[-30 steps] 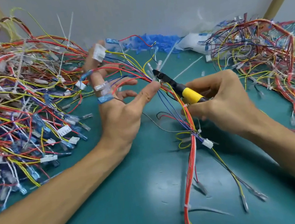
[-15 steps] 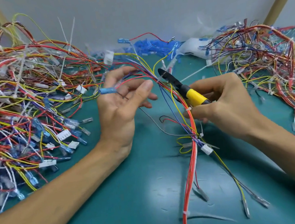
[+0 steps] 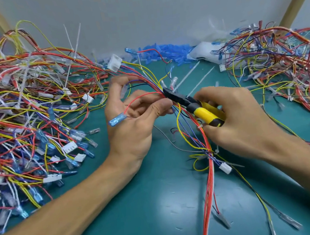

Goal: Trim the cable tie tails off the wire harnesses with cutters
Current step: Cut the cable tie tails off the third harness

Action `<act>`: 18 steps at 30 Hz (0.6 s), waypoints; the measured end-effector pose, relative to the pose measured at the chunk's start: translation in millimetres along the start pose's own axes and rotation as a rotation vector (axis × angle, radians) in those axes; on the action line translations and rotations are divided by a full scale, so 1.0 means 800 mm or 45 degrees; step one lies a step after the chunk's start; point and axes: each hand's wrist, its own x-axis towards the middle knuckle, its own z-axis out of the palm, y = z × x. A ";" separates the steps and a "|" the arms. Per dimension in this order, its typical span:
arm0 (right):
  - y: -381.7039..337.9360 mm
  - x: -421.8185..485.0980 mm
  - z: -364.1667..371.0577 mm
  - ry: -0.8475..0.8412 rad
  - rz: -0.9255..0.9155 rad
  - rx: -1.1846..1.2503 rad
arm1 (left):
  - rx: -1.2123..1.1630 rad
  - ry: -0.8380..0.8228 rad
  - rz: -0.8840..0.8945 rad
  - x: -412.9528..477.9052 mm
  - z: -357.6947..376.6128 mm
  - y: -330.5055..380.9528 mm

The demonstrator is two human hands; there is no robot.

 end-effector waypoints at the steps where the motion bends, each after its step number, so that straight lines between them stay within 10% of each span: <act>1: 0.000 0.000 0.001 0.002 -0.026 -0.012 | 0.000 0.000 0.009 -0.001 0.000 0.000; 12: -0.001 0.001 0.001 -0.008 -0.071 0.017 | 0.149 0.086 0.139 -0.010 0.007 0.011; 18: -0.001 0.000 0.005 -0.044 0.042 0.054 | 1.014 0.244 0.656 -0.004 -0.004 0.024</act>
